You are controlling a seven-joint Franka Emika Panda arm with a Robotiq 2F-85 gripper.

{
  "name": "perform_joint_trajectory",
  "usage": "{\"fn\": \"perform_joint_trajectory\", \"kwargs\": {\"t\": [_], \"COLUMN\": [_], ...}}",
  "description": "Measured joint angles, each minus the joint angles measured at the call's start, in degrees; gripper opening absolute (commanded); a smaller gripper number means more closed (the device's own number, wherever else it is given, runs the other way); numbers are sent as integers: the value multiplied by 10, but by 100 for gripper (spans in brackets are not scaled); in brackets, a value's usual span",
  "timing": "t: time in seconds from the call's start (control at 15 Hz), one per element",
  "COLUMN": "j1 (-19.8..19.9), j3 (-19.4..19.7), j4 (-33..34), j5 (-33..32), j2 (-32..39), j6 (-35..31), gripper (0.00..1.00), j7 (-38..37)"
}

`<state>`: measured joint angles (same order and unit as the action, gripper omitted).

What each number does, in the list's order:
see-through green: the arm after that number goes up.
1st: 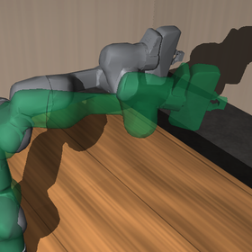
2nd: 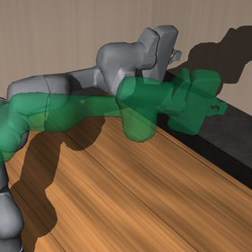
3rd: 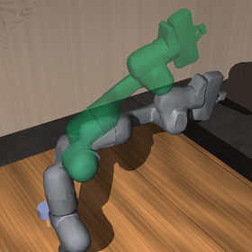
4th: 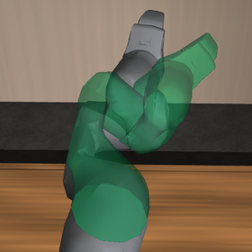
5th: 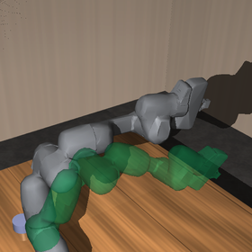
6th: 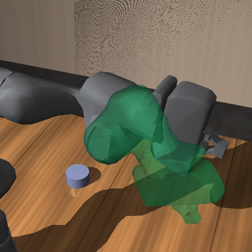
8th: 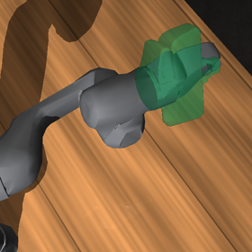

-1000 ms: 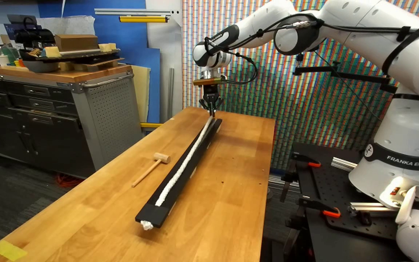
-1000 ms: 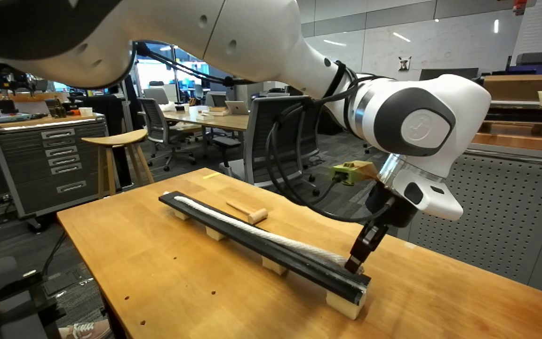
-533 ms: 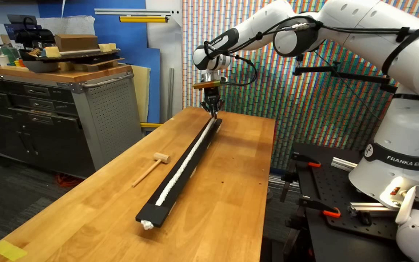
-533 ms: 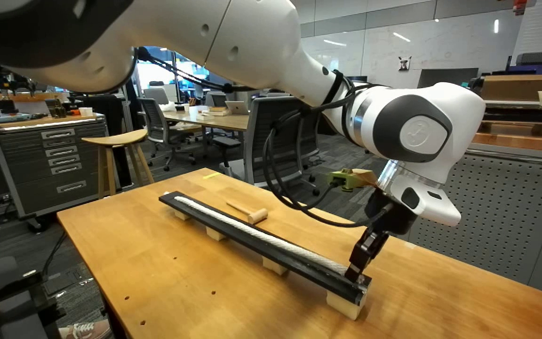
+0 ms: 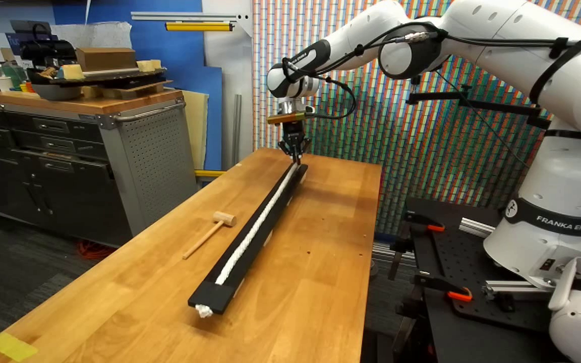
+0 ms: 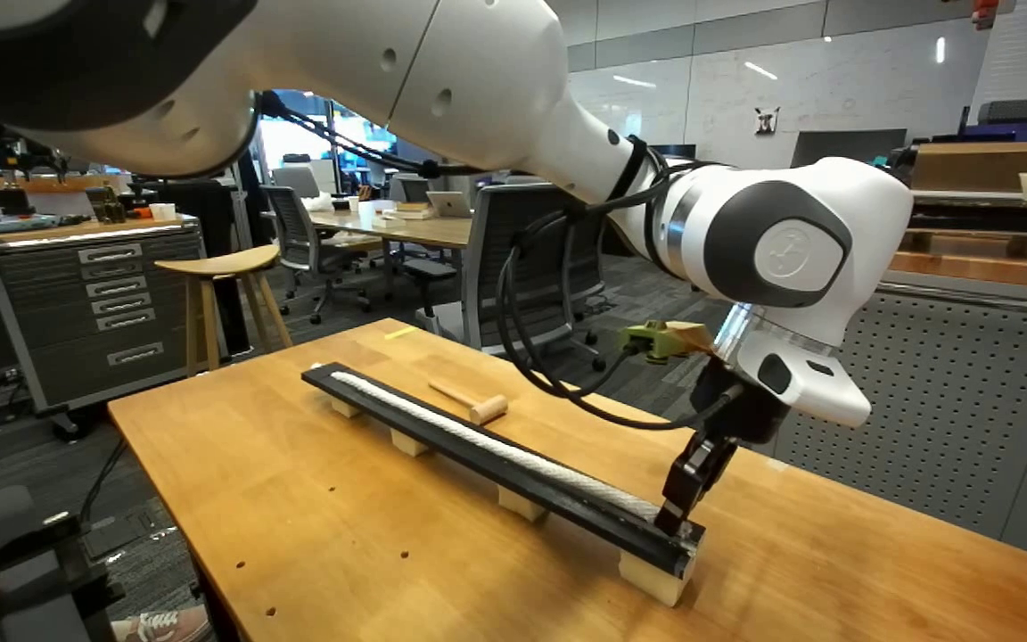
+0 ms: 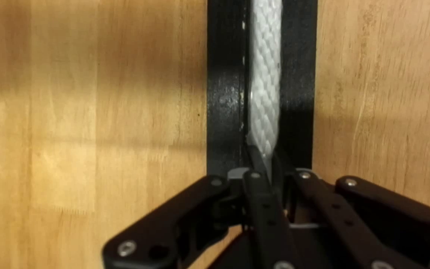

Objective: Pick up the white rope and arrange it neatly on the board

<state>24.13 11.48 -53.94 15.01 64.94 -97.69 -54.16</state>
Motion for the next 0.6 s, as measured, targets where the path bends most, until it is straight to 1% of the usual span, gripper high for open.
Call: {"fn": "perform_joint_trajectory", "kwargs": {"t": [0.6], "j1": [-5], "j3": [0], "j4": [-8], "j5": [0], "j2": [-2], "j6": [-44], "gripper": [3], "j7": [0]}}
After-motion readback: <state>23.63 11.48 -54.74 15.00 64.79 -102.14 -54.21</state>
